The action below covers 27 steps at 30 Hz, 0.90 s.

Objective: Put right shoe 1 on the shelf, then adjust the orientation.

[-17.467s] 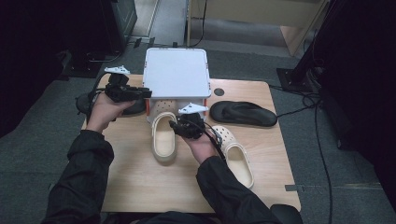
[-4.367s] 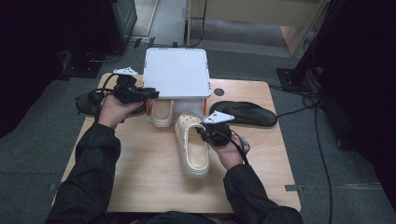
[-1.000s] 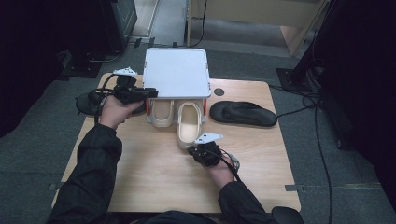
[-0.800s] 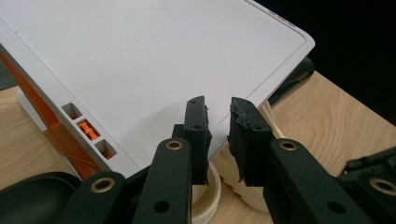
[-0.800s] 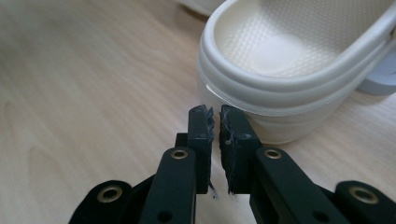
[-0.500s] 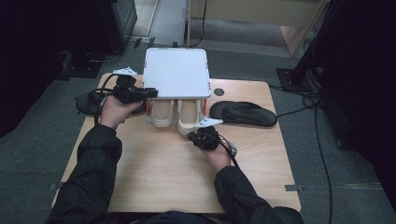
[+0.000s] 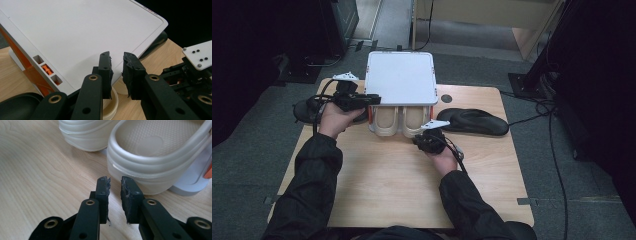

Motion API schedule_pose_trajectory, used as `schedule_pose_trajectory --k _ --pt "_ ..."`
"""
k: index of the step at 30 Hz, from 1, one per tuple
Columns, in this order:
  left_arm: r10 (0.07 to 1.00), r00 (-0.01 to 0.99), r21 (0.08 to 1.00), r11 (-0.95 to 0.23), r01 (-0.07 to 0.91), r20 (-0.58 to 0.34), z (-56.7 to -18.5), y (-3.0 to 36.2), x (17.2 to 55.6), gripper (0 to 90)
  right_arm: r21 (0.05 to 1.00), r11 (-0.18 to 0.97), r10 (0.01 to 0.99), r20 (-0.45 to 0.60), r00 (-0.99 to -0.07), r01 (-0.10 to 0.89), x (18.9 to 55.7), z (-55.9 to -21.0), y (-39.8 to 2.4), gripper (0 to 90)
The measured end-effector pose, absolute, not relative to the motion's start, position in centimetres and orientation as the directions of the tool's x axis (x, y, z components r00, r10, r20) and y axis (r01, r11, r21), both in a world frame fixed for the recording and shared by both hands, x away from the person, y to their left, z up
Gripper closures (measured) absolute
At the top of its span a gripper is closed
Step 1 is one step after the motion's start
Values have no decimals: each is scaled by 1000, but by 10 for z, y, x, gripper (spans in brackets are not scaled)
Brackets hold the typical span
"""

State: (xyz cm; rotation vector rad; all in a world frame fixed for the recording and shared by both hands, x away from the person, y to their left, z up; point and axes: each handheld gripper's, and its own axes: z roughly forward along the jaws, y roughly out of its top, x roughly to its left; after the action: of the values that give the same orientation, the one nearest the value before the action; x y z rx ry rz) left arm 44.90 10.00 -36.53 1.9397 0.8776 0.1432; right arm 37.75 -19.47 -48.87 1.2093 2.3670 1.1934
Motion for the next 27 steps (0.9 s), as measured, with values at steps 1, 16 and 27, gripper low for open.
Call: schedule_pose_trajectory --k 1,16,27 --pt "628 735 812 -273 516 -257 -365 100 449 758 750 326 757 156 -634 575 376 -488 -195 754" --pt "642 712 811 -234 536 -285 -350 118 433 588 791 349 689 146 -710 502 345 -462 -213 643" --pt "691 666 815 -195 545 -280 -349 146 415 538 806 341 673 150 -725 484 337 -458 -237 569"
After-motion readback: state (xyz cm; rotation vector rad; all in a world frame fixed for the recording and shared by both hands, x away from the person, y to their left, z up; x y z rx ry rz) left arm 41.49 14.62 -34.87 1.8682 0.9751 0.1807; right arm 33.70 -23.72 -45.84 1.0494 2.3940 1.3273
